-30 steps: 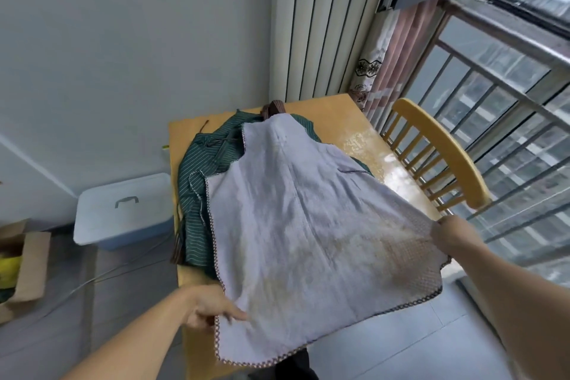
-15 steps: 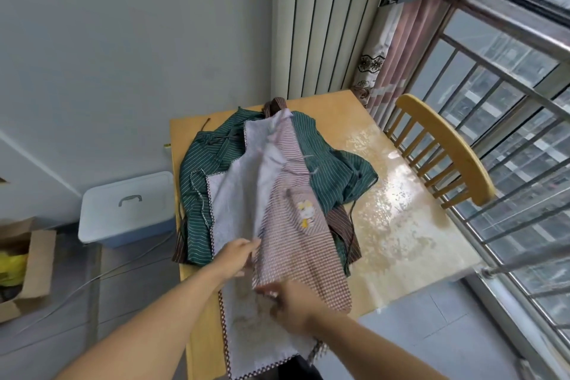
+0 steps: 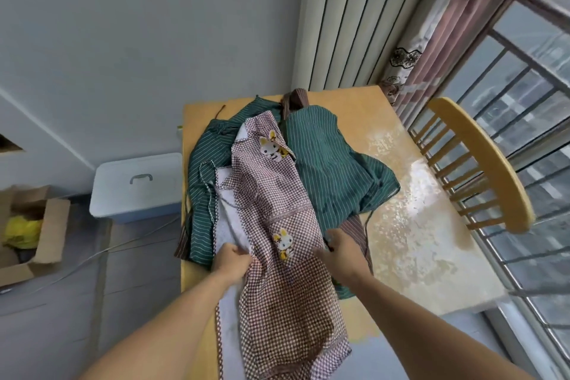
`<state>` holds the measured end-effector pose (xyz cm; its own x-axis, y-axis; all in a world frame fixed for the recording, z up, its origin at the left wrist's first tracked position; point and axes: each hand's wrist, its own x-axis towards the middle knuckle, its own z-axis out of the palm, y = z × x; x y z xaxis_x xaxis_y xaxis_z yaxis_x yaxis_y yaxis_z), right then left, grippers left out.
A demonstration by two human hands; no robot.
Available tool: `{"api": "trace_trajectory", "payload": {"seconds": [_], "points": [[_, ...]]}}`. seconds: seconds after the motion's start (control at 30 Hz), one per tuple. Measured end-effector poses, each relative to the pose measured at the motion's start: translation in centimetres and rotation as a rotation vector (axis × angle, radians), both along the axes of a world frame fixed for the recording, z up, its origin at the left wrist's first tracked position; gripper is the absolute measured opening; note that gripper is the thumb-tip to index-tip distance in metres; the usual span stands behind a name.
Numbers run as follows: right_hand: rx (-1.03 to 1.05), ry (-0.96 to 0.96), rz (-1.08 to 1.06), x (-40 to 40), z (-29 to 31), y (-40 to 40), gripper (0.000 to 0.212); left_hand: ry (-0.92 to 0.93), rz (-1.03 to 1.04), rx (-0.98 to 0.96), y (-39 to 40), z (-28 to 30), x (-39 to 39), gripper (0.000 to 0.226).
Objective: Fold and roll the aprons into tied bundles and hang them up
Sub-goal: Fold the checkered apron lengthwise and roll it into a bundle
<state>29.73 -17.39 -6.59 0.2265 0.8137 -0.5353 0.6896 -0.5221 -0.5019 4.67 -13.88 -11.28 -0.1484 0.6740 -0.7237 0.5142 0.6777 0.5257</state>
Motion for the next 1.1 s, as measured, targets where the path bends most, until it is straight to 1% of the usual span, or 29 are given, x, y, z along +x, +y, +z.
{"api": "trace_trajectory", "payload": {"seconds": [0.03,0.1,0.17,0.23,0.27,0.3,0.33,0.4,0.43,0.5,0.57,0.6,0.63,0.67,0.7,0.73,0.77,0.83,0.9,0.97,1.03,1.1], "points": [[0.005,0.032,-0.075,0.1,-0.3,0.6,0.063,-0.047,0.039,-0.022,0.3,0.0,0.0,0.002],[-0.017,0.057,-0.154,0.3,-0.9,2.0,0.068,-0.135,0.137,-0.080,1.0,-0.2,-0.1,0.014],[-0.030,0.071,-0.170,0.4,-1.5,3.2,0.068,-0.216,0.256,-0.103,2.0,-0.2,-0.1,0.019],[-0.018,0.090,-0.174,0.3,-2.0,4.5,0.066,-0.277,0.304,-0.098,3.1,-0.2,-0.4,0.035],[-0.016,0.114,-0.175,0.3,-2.4,5.4,0.065,-0.273,0.292,-0.078,3.9,-0.7,-0.6,0.046],[-0.030,0.139,-0.171,0.2,-2.6,6.1,0.062,-0.239,0.261,-0.060,4.5,-1.0,-0.7,0.056],[-0.057,0.168,-0.148,0.1,-2.9,6.8,0.054,-0.179,0.239,-0.042,5.0,-1.4,-0.6,0.059],[-0.132,0.211,-0.109,0.0,-3.0,7.9,0.034,-0.040,0.274,0.044,5.9,-1.5,-0.3,0.043],[-0.148,0.216,-0.112,0.1,-3.1,8.4,0.030,0.054,0.318,0.084,6.5,-1.5,-0.2,0.038],[-0.148,0.190,-0.121,0.5,-3.4,9.2,0.034,0.172,0.420,0.111,7.7,-1.1,-0.3,0.039],[-0.173,0.145,-0.078,0.8,-3.3,10.0,0.034,0.242,0.467,0.095,9.1,-0.9,-0.7,0.041],[-0.194,0.151,-0.054,0.8,-3.4,10.3,0.033,0.262,0.459,0.090,9.7,-1.2,-1.0,0.042],[-0.205,0.189,-0.045,0.7,-3.3,10.6,0.036,0.268,0.437,0.088,10.2,-1.5,-1.2,0.041],[-0.206,0.223,-0.036,0.6,-3.3,11.2,0.045,0.265,0.417,0.093,10.7,-1.9,-1.4,0.040],[-0.196,0.247,-0.039,0.5,-3.2,11.8,0.055,0.246,0.402,0.095,11.2,-2.1,-1.5,0.038],[-0.175,0.249,-0.037,0.3,-3.0,12.4,0.058,0.224,0.391,0.090,11.5,-2.0,-1.5,0.039],[-0.150,0.233,-0.019,0.1,-2.8,12.9,0.049,0.203,0.383,0.072,11.8,-2.1,-1.5,0.043],[-0.132,0.185,0.012,0.0,-2.7,13.8,0.022,0.159,0.379,0.003,12.6,-2.0,-1.7,0.055],[-0.163,0.148,0.030,0.3,-2.9,14.4,0.021,0.081,0.388,-0.084,13.2,-2.3,-2.0,0.064],[-0.269,0.135,0.023,0.8,-2.9,14.8,0.022,-0.015,0.425,-0.119,13.4,-2.9,-2.4,0.054],[-0.355,0.092,0.037,1.6,-2.7,14.9,0.024,-0.093,0.462,-0.099,13.5,-3.1,-2.2,0.044],[-0.382,0.038,0.095,2.3,-2.5,15.1,0.027,-0.149,0.497,-0.071,13.7,-2.5,-1.5,0.048]]}}
